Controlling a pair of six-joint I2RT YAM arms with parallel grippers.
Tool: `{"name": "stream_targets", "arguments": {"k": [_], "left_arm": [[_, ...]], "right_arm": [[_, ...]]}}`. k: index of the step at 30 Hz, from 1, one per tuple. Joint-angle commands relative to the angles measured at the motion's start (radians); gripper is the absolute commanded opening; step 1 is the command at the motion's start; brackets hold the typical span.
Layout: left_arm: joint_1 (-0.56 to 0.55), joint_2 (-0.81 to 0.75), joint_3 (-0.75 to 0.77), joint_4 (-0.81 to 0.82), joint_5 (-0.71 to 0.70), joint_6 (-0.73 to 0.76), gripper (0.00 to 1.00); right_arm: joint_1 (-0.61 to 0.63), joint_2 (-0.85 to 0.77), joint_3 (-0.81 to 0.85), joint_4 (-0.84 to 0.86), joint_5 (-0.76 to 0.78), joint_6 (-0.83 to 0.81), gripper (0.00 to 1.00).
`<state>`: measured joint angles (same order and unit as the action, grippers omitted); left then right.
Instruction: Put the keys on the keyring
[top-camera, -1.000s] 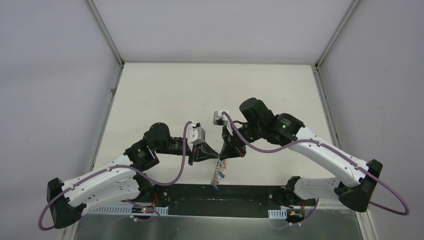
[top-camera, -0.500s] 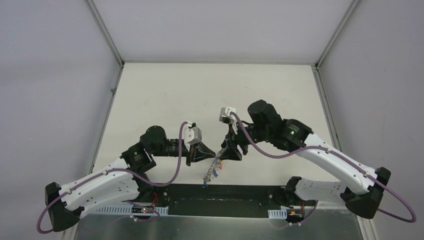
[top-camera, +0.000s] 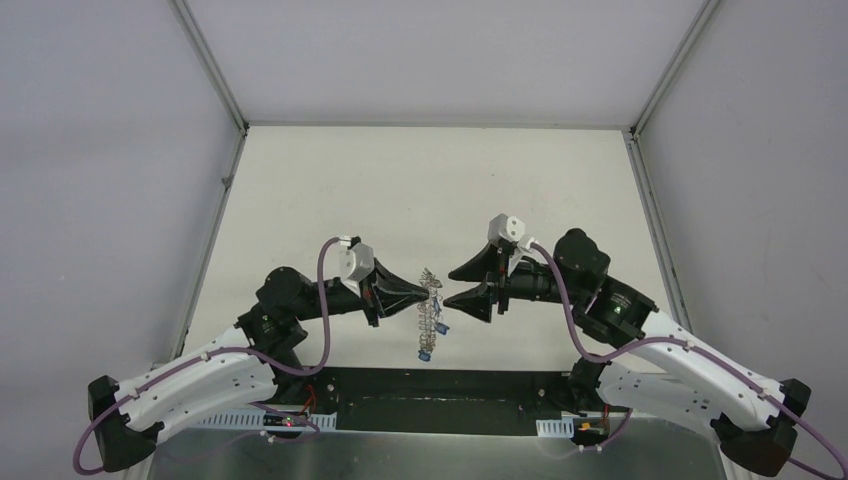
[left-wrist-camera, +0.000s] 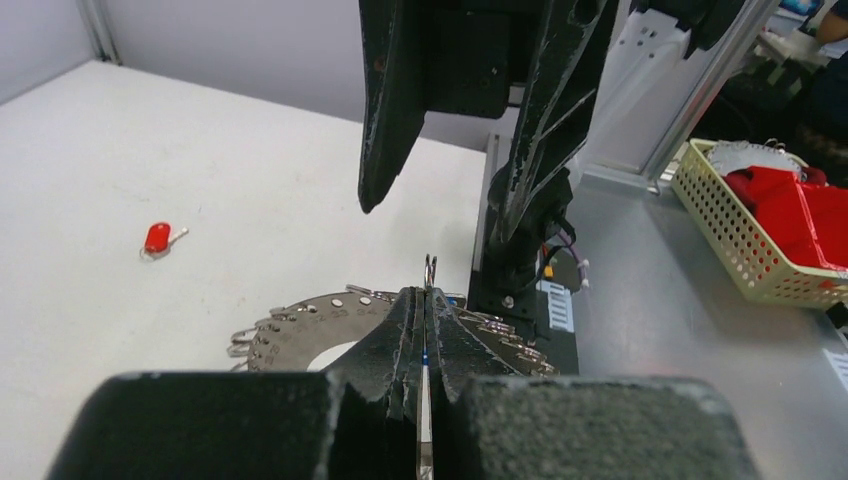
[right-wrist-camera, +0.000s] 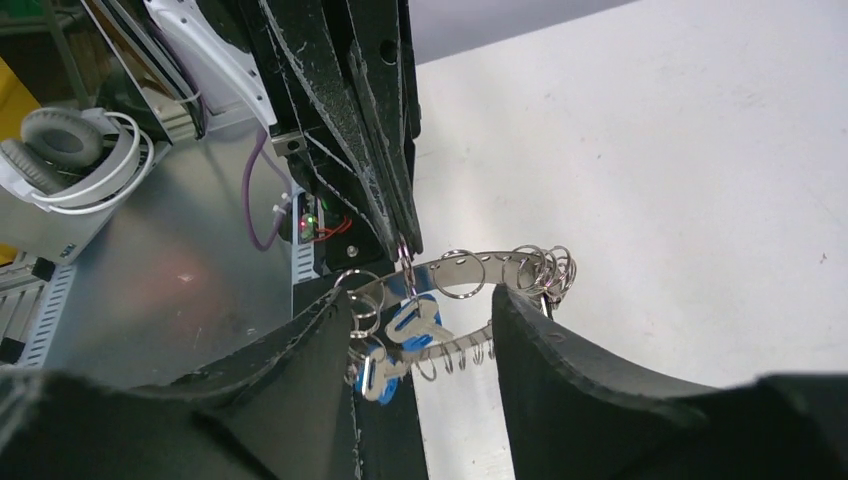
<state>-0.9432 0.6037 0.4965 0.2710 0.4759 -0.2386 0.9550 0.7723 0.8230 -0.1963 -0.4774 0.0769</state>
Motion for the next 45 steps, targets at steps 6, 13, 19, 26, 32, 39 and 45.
{"name": "stream_targets", "arguments": {"k": [6, 13, 19, 26, 32, 39, 45], "left_arm": [[-0.007, 0.027, -0.003, 0.32, 0.063, -0.07, 0.0], [-0.007, 0.02, -0.004, 0.318, 0.061, -0.068, 0.0], [-0.006, 0.015, 0.0, 0.312, 0.069, -0.068, 0.0], [-0.007, 0.01, 0.002, 0.294, 0.069, -0.067, 0.0], [-0.007, -0.022, 0.02, 0.211, 0.06, -0.037, 0.0], [-0.007, -0.097, 0.066, -0.03, 0.01, 0.045, 0.41], [-0.007, -0.114, 0.113, -0.234, 0.0, 0.109, 0.48]], "right_arm": [[0.002, 0.031, -0.019, 0.288, -0.145, 0.064, 0.41], [0.002, 0.032, -0.036, 0.293, -0.142, 0.061, 0.37], [0.002, 0.052, -0.035, 0.293, -0.151, 0.057, 0.23], [0.002, 0.065, -0.023, 0.296, -0.165, 0.059, 0.0], [0.002, 0.052, -0.023, 0.274, -0.154, 0.06, 0.0], [0.002, 0.061, 0.058, 0.06, -0.12, 0.003, 0.0], [0.002, 0.118, 0.169, -0.183, -0.107, -0.071, 0.0]]}}
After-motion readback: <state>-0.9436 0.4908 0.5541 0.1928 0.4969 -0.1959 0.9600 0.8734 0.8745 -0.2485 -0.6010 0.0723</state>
